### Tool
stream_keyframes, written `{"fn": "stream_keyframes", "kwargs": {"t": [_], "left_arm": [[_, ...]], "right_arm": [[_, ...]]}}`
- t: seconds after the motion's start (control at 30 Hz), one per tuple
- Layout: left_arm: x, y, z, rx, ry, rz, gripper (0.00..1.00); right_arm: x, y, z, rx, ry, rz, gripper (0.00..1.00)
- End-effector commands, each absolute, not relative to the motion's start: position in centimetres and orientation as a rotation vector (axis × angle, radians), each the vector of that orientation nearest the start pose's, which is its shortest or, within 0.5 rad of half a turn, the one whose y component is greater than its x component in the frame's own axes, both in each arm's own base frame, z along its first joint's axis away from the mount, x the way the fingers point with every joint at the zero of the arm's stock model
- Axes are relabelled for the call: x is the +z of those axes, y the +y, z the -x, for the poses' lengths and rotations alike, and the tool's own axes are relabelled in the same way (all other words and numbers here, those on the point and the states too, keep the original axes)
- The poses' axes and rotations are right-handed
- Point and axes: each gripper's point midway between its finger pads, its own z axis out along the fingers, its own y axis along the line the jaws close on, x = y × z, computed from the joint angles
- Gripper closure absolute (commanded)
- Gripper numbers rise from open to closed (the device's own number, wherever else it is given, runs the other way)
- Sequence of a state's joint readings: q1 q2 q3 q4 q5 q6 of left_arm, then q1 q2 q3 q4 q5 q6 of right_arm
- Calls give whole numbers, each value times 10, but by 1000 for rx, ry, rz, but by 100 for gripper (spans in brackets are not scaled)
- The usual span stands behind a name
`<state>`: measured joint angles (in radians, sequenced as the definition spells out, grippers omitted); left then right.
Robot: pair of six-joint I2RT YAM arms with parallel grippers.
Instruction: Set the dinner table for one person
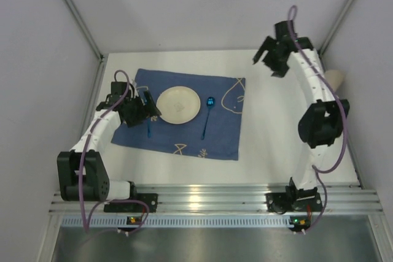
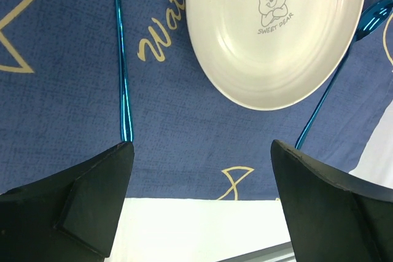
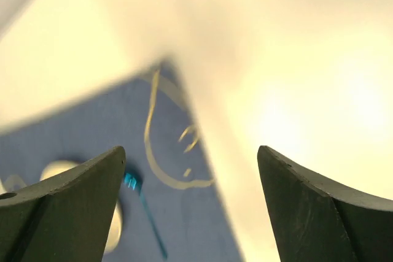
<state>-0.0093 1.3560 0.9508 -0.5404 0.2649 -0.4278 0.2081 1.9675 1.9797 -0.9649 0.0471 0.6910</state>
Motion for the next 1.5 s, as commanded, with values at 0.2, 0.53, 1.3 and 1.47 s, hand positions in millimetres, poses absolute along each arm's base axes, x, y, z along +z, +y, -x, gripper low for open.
{"fn": "stream_keyframes", "kwargs": {"t": [0.2, 0.53, 1.3, 1.47], "left_arm": [[111, -78, -339, -615, 2468, 408, 2], [105, -80, -341, -630, 2469, 449, 2], [136, -103, -377, -611, 2525, 315, 2], [139, -120, -376, -588, 2546, 268, 2]], "right_arm": [[211, -111, -476, -228, 2303, -995, 10], [184, -179, -466, -476, 2292, -1134, 10], [110, -211, -443, -421, 2240, -1327, 10], [110, -219, -454, -363, 2226, -1296, 10]]}}
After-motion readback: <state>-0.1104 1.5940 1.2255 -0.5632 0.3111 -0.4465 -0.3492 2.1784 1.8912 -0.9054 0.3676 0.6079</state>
